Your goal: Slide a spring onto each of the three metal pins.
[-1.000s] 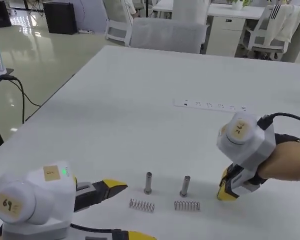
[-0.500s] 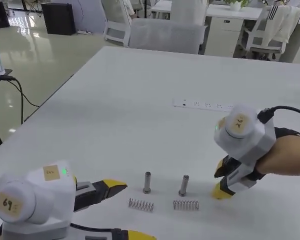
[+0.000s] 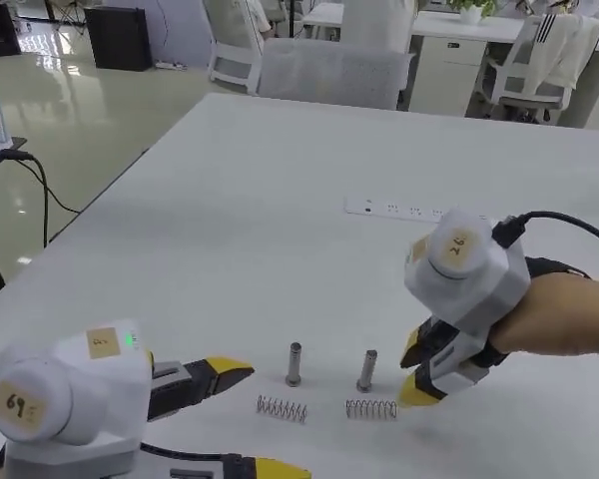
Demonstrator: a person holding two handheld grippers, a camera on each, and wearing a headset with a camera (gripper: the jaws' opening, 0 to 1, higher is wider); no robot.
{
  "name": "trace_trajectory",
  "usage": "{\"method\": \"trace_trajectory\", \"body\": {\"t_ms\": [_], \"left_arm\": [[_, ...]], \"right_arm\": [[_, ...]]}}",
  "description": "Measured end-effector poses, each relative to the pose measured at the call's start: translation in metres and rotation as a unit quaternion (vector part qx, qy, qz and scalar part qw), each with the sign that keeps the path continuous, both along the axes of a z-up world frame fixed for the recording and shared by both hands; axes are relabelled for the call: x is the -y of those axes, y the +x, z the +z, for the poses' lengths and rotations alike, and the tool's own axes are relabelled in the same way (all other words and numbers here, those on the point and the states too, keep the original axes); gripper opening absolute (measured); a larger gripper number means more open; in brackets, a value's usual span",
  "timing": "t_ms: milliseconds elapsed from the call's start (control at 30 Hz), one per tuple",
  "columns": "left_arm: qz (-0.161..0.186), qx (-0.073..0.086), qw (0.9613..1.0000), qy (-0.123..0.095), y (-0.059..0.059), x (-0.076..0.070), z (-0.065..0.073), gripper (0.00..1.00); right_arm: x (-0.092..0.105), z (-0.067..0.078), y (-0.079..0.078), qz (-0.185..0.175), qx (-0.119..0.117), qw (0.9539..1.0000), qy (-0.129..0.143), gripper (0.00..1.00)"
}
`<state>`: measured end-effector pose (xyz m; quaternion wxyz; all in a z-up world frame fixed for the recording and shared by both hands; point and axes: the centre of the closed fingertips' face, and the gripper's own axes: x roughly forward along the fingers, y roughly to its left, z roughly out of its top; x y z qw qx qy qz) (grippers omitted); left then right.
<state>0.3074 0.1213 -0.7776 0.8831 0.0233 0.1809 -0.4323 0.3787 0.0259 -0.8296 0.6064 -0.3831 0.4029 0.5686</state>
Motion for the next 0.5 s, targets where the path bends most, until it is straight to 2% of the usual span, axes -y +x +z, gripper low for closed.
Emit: {"method": "trace_trajectory", "body": {"t_ms": [200,500], "left_arm": [[0.000,-0.001,1.0000,0.000,0.000,0.000,0.000,0.62],[0.001,-0.002,1.0000,0.000,0.000,0.000,0.000,0.62]], "right_arm": [[-0.005,-0.011,-0.008,0.015,-0.006,0.9998,-0.009,0.21],[-0.007,-0.024,-0.009,0.026,-0.005,0.9994,-0.023,0.17]]}}
